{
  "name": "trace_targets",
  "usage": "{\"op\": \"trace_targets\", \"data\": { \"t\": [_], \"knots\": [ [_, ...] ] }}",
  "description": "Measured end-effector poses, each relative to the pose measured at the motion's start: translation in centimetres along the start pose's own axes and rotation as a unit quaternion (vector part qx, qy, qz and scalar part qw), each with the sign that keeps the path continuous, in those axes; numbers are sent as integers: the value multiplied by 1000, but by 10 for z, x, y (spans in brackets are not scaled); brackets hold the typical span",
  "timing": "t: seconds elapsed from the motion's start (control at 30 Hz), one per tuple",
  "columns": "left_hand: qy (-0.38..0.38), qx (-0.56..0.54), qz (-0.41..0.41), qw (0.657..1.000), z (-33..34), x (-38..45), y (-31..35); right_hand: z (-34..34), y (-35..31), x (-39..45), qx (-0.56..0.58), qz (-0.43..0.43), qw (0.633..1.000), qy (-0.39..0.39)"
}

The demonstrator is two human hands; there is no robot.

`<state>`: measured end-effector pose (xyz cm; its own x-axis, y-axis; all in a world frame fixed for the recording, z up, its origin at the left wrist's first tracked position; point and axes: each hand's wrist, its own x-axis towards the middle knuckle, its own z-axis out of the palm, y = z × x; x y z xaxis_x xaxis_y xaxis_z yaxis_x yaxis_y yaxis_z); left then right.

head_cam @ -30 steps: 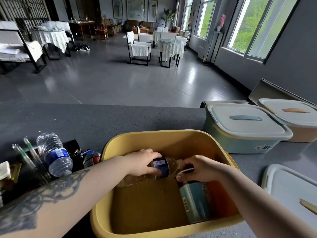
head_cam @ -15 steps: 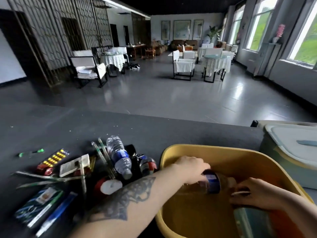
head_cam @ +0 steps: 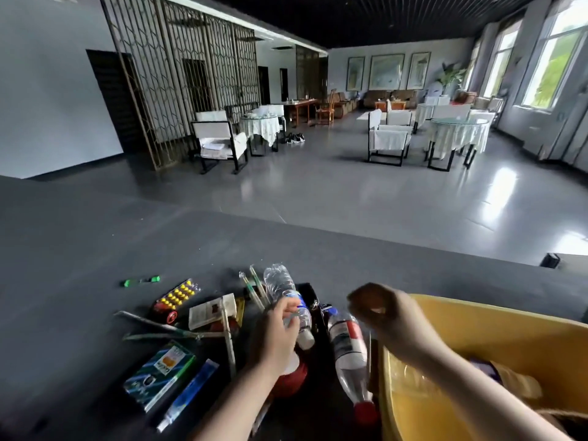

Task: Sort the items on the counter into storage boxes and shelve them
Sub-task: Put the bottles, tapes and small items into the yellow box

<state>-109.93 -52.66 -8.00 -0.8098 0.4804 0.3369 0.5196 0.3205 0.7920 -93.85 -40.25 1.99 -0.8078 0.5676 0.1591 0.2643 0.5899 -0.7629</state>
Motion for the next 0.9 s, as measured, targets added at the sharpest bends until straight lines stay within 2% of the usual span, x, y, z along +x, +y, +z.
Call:
{"op": "trace_targets", "data": {
  "t": [0.1, 0.2, 0.27, 0.33, 0.4, 0.5, 0.63, 0.77, 0.83, 0.9],
  "knots": [
    [-107, 125, 121, 979, -22, 27, -17, 55, -16, 29, 144, 142, 979, -25],
    [-274, 232, 184, 915, -34, 64, -26, 104, -20, 43, 184, 274, 943, 40],
    [-358, 316, 232, 847, -32, 86, -33, 128, -14, 34, 115, 309, 937, 115],
    [-412, 370, 276, 786, -27, 101, -41, 143, -4, 19, -23, 304, 942, 141],
    [-448, 394, 308, 741, -21, 112, -44, 149, 8, 10, -144, 302, 934, 124],
    [-481, 405, 354, 693, -14, 126, -42, 148, 19, -1, -201, 305, 922, 129],
    [-456, 416, 413, 669, -7, 136, -41, 145, 22, -3, -273, 296, 911, 91],
    [-403, 426, 469, 660, -7, 139, -57, 146, 15, 3, -190, 320, 926, 56],
    [-391, 408, 475, 675, -13, 140, -69, 148, 17, 3, -191, 308, 930, 54],
    [-358, 358, 489, 710, -21, 142, -82, 145, 21, -2, -226, 284, 928, 81]
  ]
}}
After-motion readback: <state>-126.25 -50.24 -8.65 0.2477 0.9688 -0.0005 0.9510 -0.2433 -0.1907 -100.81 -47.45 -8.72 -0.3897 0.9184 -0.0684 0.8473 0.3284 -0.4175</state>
